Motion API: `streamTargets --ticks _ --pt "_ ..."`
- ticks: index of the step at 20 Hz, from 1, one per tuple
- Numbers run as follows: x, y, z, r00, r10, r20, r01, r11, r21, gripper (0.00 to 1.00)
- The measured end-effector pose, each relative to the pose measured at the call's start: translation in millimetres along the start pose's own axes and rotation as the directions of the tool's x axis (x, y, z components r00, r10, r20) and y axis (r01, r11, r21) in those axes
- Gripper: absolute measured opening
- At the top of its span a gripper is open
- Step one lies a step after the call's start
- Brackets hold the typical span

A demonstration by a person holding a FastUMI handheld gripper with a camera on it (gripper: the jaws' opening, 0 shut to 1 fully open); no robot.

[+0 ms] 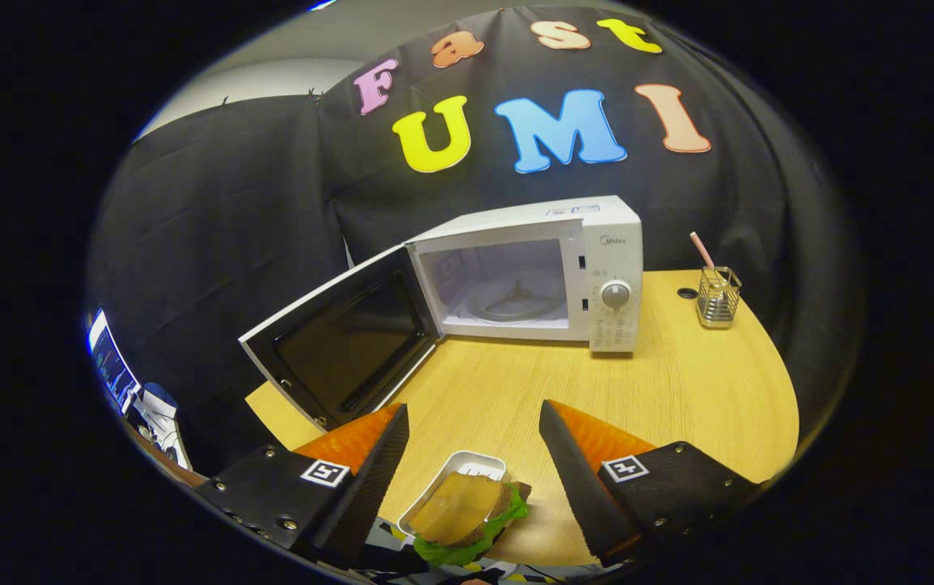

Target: Open the microwave, put the food inside, and close the microwave door.

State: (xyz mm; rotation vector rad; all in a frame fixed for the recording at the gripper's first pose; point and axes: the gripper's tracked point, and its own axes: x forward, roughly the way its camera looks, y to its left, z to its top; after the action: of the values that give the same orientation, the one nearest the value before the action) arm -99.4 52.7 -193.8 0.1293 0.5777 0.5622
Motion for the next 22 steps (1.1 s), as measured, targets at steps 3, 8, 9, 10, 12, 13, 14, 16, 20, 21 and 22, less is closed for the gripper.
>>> streamTargets --ticks 3,8,9,10,12,13,14,16,20,21,22 --pt "4.4 -9.0 -22.8 0.998 0.015 -0.062 -0.011 0.998 0.065 0.97" --pt "2.9 -13.4 -52.1 0.989 0.042 -0.140 -0.025 0.992 0.122 0.97" --pt "3.6 -13.2 -58.0 0.986 0.049 -0.156 -0.029 0.991 0.131 0.97" --pt "4.3 -13.0 -63.3 0.983 0.057 -0.175 -0.032 0.989 0.142 0.97" --pt "4.8 -12.8 -73.7 0.976 0.068 -0.209 -0.035 0.987 0.159 0.98" --pt "6.7 -12.5 -79.1 0.972 0.074 -0.224 -0.037 0.986 0.165 0.98" --pt "8.0 -12.4 -84.3 0.968 0.078 -0.238 -0.037 0.984 0.175 0.98" --pt "8.4 -12.3 -93.3 0.960 0.087 -0.267 -0.033 0.979 0.200 0.98" --pt "11.9 -14.0 -106.1 0.943 0.097 -0.319 -0.014 0.967 0.253 0.94" --pt "11.5 -15.0 -107.8 0.940 0.098 -0.327 -0.007 0.964 0.267 0.92" --pt "15.7 -16.1 -109.7 0.939 0.095 -0.332 0.002 0.960 0.281 0.79"
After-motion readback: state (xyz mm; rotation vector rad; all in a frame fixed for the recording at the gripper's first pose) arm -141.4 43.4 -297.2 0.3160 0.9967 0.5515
